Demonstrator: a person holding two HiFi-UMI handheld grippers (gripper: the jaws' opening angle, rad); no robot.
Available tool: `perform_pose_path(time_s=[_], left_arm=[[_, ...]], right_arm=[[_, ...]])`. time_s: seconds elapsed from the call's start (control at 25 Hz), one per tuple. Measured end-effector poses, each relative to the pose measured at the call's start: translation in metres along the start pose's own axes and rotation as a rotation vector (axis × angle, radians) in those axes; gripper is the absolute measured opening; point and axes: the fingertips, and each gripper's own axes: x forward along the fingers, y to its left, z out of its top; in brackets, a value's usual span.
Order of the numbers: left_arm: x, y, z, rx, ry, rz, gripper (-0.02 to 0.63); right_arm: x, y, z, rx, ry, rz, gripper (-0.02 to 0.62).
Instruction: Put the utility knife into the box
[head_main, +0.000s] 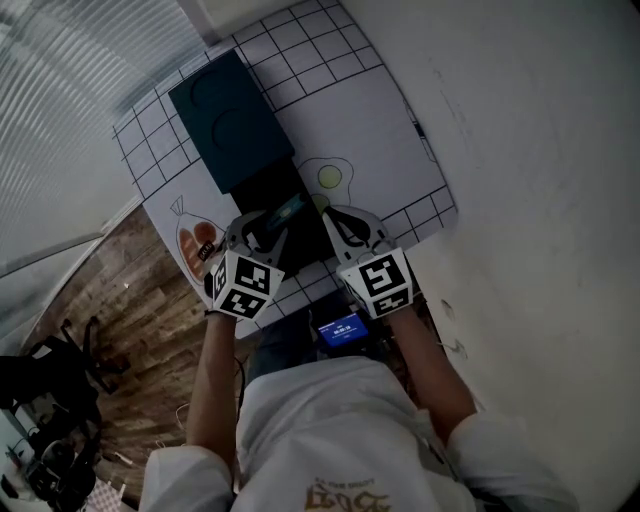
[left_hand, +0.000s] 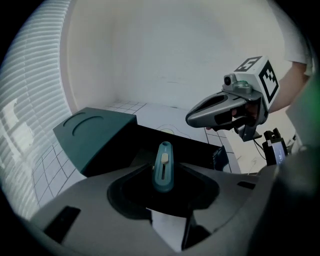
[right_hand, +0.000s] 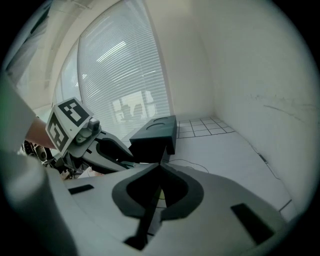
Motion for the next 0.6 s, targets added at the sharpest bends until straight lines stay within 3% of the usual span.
perform_pose_path(time_s=[0.12,0.6], left_arm=[[0.0033,-0.0018,-0.0024,0.026,0.034,-0.015,0.147],[0.0074,-0.0021,-0.0066,0.004,0.079,-0.045,0.149]], right_arm=[[0.0014,-0.0016,0.0005,0.005,-0.002,-0.003,0.008],[0.0021,0.0044,0.0008,0.015,-0.002,0.019,0.007]])
